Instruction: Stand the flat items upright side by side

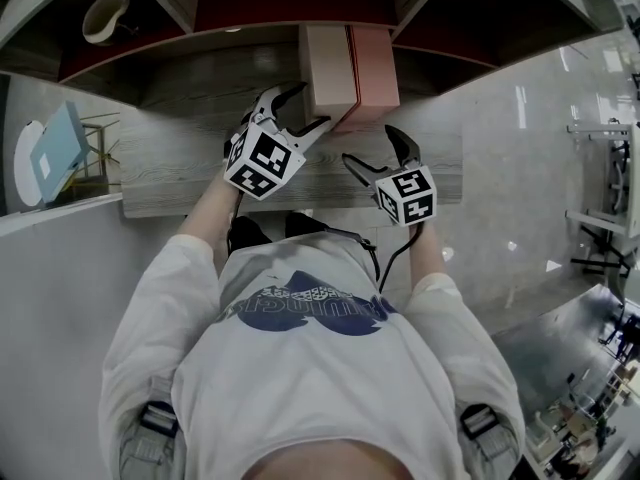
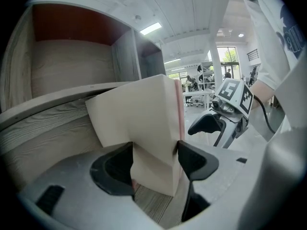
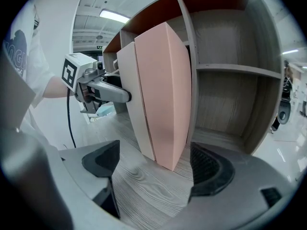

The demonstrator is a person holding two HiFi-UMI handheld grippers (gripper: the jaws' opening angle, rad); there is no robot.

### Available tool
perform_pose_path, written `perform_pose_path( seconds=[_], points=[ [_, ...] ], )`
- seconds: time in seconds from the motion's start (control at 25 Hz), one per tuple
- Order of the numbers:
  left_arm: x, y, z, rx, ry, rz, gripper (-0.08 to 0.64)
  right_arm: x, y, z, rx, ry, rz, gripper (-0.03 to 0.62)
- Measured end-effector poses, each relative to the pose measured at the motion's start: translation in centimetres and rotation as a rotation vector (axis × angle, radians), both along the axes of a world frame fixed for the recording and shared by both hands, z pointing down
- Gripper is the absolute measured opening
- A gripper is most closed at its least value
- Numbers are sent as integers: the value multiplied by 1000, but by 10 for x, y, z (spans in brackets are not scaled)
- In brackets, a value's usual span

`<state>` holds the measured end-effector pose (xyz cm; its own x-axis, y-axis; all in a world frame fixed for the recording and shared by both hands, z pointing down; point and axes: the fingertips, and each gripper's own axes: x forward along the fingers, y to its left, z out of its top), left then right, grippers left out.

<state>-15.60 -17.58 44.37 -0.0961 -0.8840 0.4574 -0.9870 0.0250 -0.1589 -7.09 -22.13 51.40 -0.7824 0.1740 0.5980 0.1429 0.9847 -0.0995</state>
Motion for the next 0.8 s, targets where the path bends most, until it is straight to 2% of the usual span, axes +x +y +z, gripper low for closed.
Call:
perform_pose_path(
  seconds=[0.32, 0.52, 0.6, 0.72, 0.8],
  points=[
    [-7, 4, 4, -3, 43, -30, 314, 2, 1, -6, -6, 0, 0, 463],
    [-5, 6, 6, 0, 43, -38, 314, 10, 1, -15, -7, -31, 56, 462],
    [-7, 9, 4, 8, 78, -64, 314, 14, 3, -21, -19, -48, 88, 463],
    [-8, 18, -7, 59, 171, -109, 314, 20, 10, -34, -49, -79, 142, 463],
    [-4, 31, -14, 83, 191, -119, 314, 23, 18, -45, -67, -109, 186, 463]
  ],
)
